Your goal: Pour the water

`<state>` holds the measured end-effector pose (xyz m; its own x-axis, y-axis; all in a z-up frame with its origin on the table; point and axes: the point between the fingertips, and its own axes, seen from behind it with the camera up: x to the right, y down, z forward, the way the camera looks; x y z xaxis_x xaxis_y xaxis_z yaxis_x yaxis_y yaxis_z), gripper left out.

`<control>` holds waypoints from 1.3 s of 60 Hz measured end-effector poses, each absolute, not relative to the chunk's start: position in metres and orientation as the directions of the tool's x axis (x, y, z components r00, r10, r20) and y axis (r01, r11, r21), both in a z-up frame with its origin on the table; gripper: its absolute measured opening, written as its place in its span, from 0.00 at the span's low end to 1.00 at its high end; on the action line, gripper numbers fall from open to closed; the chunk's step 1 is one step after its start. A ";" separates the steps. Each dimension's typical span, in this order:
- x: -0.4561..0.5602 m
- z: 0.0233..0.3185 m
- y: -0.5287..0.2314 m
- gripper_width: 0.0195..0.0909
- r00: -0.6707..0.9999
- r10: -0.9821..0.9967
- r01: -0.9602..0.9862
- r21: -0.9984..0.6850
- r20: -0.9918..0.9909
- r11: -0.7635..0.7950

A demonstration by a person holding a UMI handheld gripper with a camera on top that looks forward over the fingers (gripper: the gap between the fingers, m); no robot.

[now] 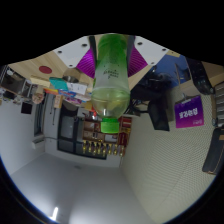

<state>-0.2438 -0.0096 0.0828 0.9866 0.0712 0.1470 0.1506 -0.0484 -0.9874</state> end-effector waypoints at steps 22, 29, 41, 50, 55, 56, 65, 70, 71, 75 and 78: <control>-0.276 0.134 0.048 0.33 0.723 0.304 -0.545 -0.782 -0.621 -0.302; -0.270 0.147 0.063 0.32 0.416 0.264 -0.753 -0.493 -0.870 -0.436; -0.249 0.174 0.069 0.33 -0.087 0.128 -0.847 0.006 -0.988 -0.532; -0.232 0.171 0.070 0.32 -0.295 0.012 -0.815 0.245 -0.955 -0.525; -0.228 0.168 0.065 0.33 -0.370 -0.037 -0.787 0.334 -0.928 -0.519; -0.228 0.166 0.064 0.32 -0.385 -0.046 -0.780 0.351 -0.922 -0.517; -0.224 0.158 0.056 0.33 -0.471 -0.084 -0.739 0.445 -0.878 -0.506; -0.214 0.164 0.038 0.33 -0.496 -0.091 -0.733 0.473 -0.863 -0.489; -0.213 0.165 0.036 0.33 -0.497 -0.090 -0.733 0.474 -0.863 -0.488; -0.210 0.170 0.025 0.33 -0.485 -0.085 -0.733 0.457 -0.871 -0.503; -0.208 0.178 0.015 0.32 -0.457 -0.071 -0.742 0.423 -0.887 -0.520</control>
<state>-0.2076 0.0148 0.1783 -0.4566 -0.0706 -0.8869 -0.7421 -0.5195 0.4235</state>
